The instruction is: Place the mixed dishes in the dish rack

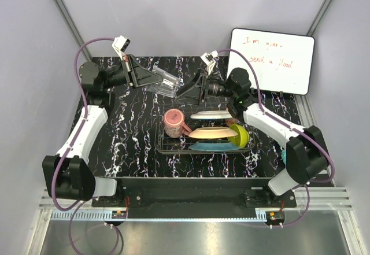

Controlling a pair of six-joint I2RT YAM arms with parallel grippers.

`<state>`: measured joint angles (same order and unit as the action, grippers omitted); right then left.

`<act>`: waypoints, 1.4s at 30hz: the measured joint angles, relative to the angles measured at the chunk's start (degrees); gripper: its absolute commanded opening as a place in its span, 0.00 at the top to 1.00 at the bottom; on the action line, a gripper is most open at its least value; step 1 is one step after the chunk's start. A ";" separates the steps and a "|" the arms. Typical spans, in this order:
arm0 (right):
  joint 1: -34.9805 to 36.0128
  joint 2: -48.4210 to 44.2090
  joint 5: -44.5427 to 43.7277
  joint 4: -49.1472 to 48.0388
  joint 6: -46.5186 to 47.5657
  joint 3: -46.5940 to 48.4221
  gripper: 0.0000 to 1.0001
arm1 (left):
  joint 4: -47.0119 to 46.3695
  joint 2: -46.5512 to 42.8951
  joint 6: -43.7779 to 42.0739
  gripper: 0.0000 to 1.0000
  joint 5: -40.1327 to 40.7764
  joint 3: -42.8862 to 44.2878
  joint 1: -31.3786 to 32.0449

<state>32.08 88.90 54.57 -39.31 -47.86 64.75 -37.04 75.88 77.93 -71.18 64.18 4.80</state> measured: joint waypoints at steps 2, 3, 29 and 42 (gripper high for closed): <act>0.00 0.79 -0.59 -0.50 -0.33 0.26 0.00 | -0.15 0.04 0.02 1.00 0.00 -0.07 0.37; 0.00 1.20 -1.01 -0.92 -0.50 0.39 0.00 | -0.20 0.13 0.07 1.00 -0.02 -0.09 0.55; -0.26 8.15 -6.84 -9.77 -8.59 4.33 0.18 | -2.16 3.82 0.37 1.00 1.66 -1.77 2.62; -0.26 7.15 -7.19 -4.20 -5.64 4.15 0.16 | -3.37 4.98 0.39 1.00 1.97 -0.09 0.92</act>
<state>31.81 96.05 47.37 -43.51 -53.49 68.90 -40.40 80.86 78.32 -69.21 64.10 5.72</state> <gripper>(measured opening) 0.874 0.102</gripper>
